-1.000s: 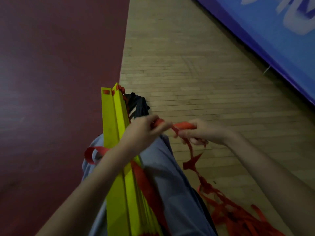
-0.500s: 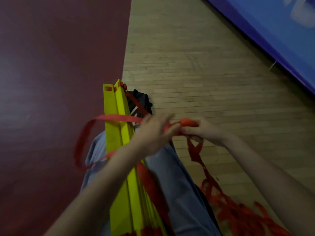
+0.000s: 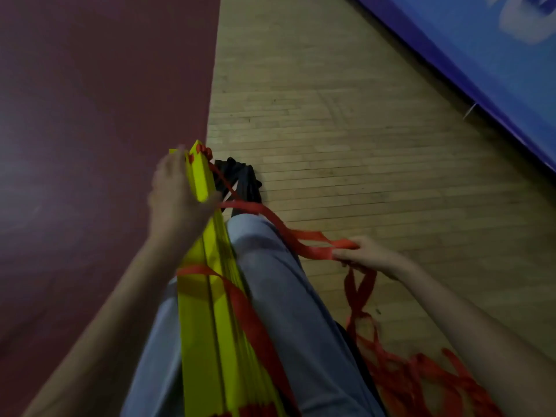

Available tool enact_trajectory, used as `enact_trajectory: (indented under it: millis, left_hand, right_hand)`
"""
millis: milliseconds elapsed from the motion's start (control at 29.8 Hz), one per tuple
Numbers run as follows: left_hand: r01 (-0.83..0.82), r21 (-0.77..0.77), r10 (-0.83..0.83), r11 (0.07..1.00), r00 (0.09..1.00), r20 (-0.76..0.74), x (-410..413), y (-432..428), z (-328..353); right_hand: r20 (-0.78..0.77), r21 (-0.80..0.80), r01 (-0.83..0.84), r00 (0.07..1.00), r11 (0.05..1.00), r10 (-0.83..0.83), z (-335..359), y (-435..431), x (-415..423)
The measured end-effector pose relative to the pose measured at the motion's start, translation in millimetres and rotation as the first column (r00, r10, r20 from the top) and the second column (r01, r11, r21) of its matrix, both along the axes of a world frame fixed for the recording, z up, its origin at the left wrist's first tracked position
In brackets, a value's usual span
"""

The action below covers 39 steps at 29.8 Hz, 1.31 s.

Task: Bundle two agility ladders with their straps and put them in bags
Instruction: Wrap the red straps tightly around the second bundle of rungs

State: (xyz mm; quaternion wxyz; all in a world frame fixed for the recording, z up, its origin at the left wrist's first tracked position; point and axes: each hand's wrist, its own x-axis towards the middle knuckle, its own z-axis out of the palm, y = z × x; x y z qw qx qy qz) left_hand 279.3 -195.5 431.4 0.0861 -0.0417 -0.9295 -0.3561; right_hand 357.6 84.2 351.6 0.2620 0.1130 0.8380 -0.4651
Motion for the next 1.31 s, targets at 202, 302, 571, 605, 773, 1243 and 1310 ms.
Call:
enact_trajectory:
  millis: [202,302,571,605,773,1243,1310]
  left_hand:
    - [0.567,-0.074,-0.551,0.82,0.818,0.165,47.6,72.0,-24.1]
    - [0.491,-0.035,-0.489,0.871,0.871,0.04,36.4,56.9,-15.5]
    - [-0.062,0.353,0.071,0.934,0.997,-0.014,-9.1,-9.9,21.0]
    - [0.002,0.111,-0.002,0.994,1.0,-0.003,-4.7,-5.0,13.7]
    - [0.623,-0.032,-0.609,0.781,0.773,0.179,49.7,73.7,-13.1]
    - [-0.114,0.194,0.124,0.974,0.991,-0.041,-5.2,-25.9,21.2]
    - [0.13,-0.11,-0.139,0.985,0.987,-0.078,5.5,1.4,5.8]
  right_hand:
    - [-0.23,-0.286,-0.159,0.969,0.945,0.094,70.9,-45.5,-25.6]
    - [-0.156,-0.307,-0.21,0.973,0.928,0.168,73.5,-30.9,-22.5]
    - [0.108,0.027,0.031,0.994,0.999,-0.033,4.5,22.2,7.6]
    - [0.056,0.026,0.031,0.998,0.999,-0.032,9.0,20.4,4.3]
    - [-0.176,-0.184,-0.164,0.976,0.969,0.131,63.9,-25.8,-19.5]
    - [0.158,0.035,-0.034,0.987,0.999,0.028,4.6,30.8,11.3]
    - [0.02,-0.042,-0.076,0.997,0.996,0.076,24.4,11.7,-0.5]
